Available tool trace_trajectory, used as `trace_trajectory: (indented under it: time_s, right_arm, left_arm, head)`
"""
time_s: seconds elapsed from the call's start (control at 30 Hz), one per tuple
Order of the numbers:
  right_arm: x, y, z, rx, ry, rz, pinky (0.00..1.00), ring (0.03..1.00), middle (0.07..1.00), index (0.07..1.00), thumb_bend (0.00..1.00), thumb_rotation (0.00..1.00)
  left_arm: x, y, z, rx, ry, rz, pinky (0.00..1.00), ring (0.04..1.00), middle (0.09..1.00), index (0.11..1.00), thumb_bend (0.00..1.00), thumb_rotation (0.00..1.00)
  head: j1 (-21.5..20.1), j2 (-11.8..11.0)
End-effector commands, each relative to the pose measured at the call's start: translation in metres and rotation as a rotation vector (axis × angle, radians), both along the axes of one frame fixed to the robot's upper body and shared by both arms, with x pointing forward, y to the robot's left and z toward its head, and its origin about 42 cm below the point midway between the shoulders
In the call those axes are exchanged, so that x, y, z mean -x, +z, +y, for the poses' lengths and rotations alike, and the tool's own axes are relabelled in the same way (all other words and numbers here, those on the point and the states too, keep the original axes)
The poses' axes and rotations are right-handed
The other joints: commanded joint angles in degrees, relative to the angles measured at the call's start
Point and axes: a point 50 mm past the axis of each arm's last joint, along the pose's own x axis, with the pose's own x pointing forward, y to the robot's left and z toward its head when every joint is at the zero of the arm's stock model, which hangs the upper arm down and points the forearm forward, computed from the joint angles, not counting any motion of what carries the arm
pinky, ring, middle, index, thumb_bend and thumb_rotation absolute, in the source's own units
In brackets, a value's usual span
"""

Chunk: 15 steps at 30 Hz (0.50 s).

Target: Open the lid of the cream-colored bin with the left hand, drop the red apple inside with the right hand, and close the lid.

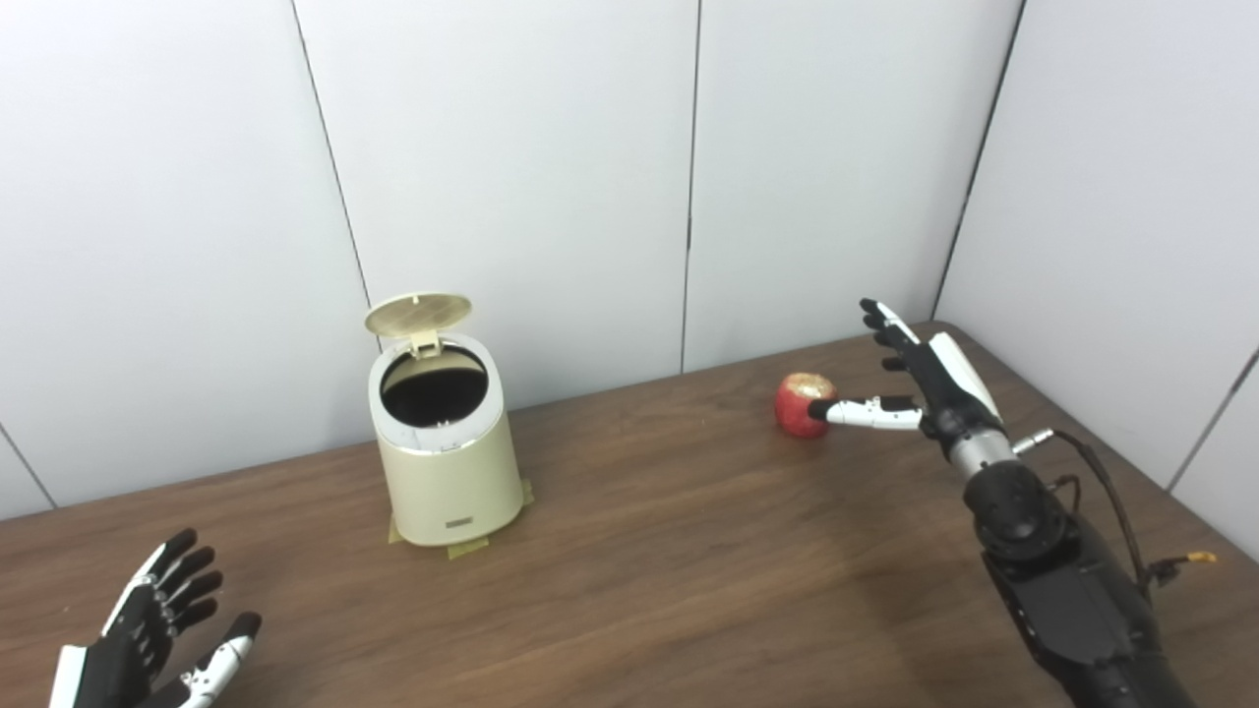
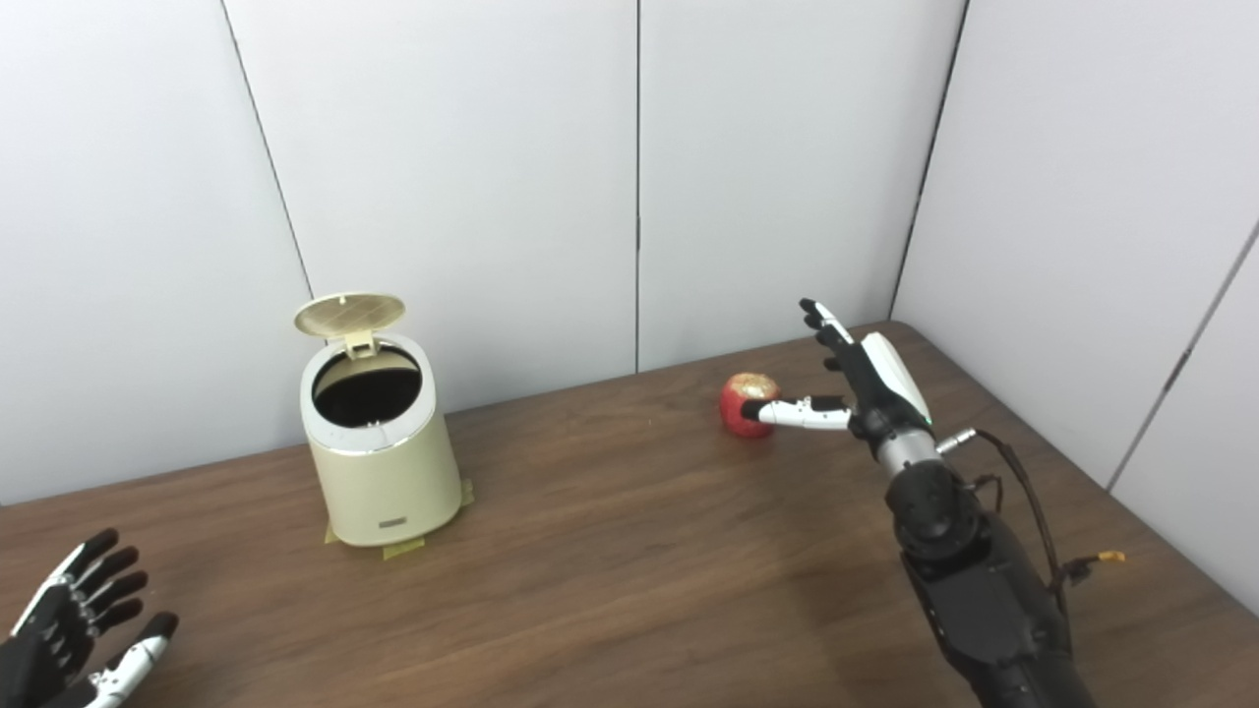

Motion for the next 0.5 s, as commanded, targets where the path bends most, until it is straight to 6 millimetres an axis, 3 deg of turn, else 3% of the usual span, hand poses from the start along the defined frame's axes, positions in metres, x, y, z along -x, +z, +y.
trace_trajectory:
  time_s: [0.0,0.1,0.23,0.47]
  right_arm:
    - [-0.014,0.024,-0.006,0.05,-0.002,-0.015,0.82,0.905,0.917,0.928,0.93,0.35]
    - [-0.022,0.019,-0.002,0.045,-0.001,0.023,0.83,0.911,0.919,0.921,0.92,0.32]
    - [-0.03,0.012,0.004,0.078,0.013,0.089,0.85,0.935,0.937,0.93,0.96,0.42]
    - [-0.043,-0.004,0.009,0.084,0.022,0.147,0.73,0.891,0.93,0.914,0.96,0.42]
  left_arm:
    - [-0.01,0.021,-0.002,-0.012,-0.019,-0.07,0.79,0.817,0.861,0.904,0.46,0.0]
    - [-0.009,0.022,-0.003,-0.003,-0.024,-0.069,0.79,0.822,0.863,0.906,0.46,0.0]
    - [-0.009,0.023,-0.004,0.005,-0.025,-0.065,0.79,0.828,0.869,0.912,0.45,0.0]
    - [-0.008,0.023,-0.004,0.002,-0.03,-0.069,0.8,0.828,0.873,0.906,0.44,0.0]
  head:
    - [-0.1,0.0]
    - [0.0,0.1]
    - [-0.1,0.1]
    - [0.0,0.3]
